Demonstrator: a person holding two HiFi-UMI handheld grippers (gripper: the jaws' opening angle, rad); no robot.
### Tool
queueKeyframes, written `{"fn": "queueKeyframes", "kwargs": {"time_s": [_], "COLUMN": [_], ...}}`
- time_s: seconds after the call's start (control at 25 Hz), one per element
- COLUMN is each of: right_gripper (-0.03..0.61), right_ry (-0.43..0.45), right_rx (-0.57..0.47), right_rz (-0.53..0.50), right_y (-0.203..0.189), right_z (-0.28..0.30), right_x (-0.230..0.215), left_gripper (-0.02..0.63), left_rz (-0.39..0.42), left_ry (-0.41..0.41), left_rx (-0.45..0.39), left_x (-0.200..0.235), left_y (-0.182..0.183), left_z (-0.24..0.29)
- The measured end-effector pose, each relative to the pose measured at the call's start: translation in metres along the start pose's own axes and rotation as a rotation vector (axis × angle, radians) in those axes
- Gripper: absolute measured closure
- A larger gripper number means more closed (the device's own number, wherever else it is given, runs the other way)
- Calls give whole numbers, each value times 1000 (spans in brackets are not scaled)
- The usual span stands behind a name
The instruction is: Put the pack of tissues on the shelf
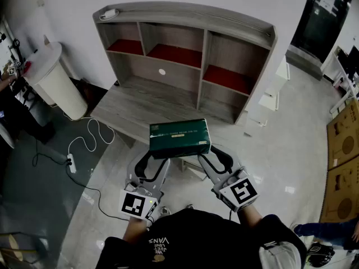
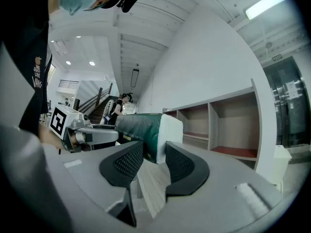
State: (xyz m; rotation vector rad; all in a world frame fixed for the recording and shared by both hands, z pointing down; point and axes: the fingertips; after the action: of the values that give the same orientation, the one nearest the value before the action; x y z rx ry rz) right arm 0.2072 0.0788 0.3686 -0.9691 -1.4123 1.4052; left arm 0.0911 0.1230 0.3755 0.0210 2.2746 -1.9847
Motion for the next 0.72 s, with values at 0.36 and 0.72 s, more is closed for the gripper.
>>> {"fn": "queueKeyframes", "kwargs": {"time_s": [0.36, 0.72], "right_gripper": [433, 433], "right_ry": [27, -26], "right_rx": [-6, -6], "right_rz": [14, 19], "right_y": [-7, -8], "right_z": [8, 60], "right_x": [-7, -16], "left_gripper": [382, 382], "left_rz": [7, -15], "left_ry": [14, -45], "left_rx": [-6, -10], "left_x": [4, 55], "left_y": [-7, -21], "left_z": [7, 32]}}
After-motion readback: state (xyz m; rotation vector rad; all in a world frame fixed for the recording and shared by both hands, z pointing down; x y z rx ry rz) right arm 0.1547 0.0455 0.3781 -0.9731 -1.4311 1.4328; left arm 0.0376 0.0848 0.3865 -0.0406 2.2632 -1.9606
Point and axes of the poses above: the fingertips, and each gripper's own axes: z forward along the fingers, x to its left, y out of its top, and after that the axes turned 10 degrees about y, right-handed
